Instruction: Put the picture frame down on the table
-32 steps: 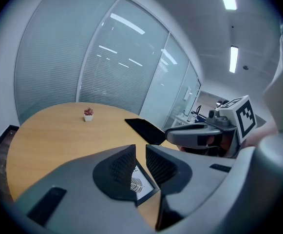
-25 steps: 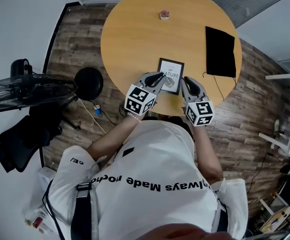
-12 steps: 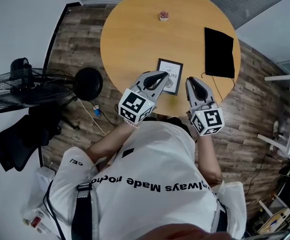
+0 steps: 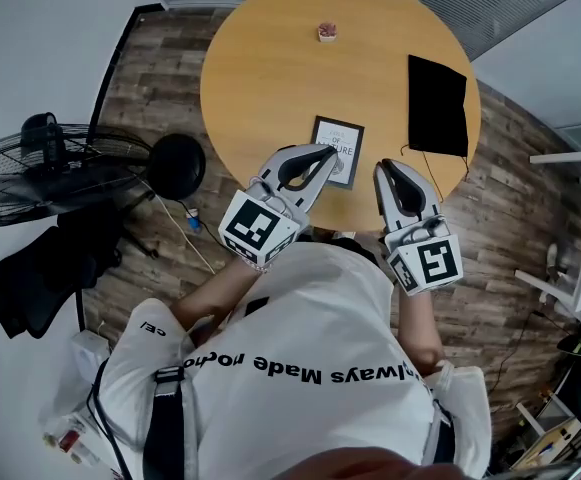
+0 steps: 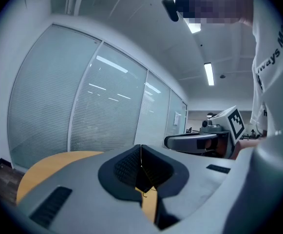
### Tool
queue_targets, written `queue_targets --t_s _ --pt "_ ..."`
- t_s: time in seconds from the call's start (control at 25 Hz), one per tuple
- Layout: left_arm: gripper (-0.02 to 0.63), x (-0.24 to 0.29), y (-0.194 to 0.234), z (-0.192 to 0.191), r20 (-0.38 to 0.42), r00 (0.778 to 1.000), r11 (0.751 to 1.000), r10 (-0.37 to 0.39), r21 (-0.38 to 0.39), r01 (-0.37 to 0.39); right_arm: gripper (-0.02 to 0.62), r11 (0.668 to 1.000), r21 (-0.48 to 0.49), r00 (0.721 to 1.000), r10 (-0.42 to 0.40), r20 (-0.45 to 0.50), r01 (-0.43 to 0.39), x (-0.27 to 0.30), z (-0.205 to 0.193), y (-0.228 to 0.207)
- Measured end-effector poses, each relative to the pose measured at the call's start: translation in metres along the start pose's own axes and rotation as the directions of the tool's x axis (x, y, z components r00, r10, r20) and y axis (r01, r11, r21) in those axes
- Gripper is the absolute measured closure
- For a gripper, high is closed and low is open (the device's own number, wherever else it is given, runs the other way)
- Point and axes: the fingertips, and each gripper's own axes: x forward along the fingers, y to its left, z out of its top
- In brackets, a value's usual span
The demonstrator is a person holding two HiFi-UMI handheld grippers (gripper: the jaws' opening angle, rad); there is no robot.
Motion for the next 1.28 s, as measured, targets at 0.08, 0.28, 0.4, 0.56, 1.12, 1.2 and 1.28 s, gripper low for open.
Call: queue_targets --t_s 0.08,0.28,0.4,0.56,1.12,1.2,1.28 --pt "0.58 -0.001 -0.005 0.008 0.013 1.0 1.0 -0.001 0.002 0.001 0.543 1.0 -0.012 1.0 0.005 0.004 -0.005 -0.006 0.008 0.003" --pt "0.58 -0.004 -0.017 0.026 0.045 0.999 1.0 -0.006 0.004 0.006 0.543 0.998 -0.056 0.999 0.019 0.034 -0.017 -0.021 0.033 0.01" --pt "0.581 -0.008 -0.025 0.036 0.059 0.998 1.0 -0.015 0.021 0.013 0.543 0.996 -0.084 0.998 0.027 0.052 -0.022 -0.029 0.047 0.014" --pt "0.581 -0.011 -0.035 0.052 0.088 0.996 0.999 -0.015 0.033 0.012 0.543 0.994 -0.107 0.997 0.036 0.065 -0.029 -0.039 0.061 0.019" --pt "0.581 -0.02 -0.059 0.088 0.152 0.988 0.999 0.01 0.048 -0.017 0.543 0.992 -0.126 0.992 0.042 0.116 -0.027 -0.066 0.098 0.022" --pt "0.581 -0.017 -0.062 0.089 0.15 0.989 0.998 0.009 0.054 -0.017 0.543 0.991 -0.127 0.992 0.044 0.118 -0.029 -0.069 0.098 0.019" --pt "0.581 -0.015 -0.063 0.088 0.148 0.989 0.998 0.009 0.053 -0.017 0.543 0.991 -0.127 0.992 0.043 0.119 -0.028 -0.07 0.098 0.018"
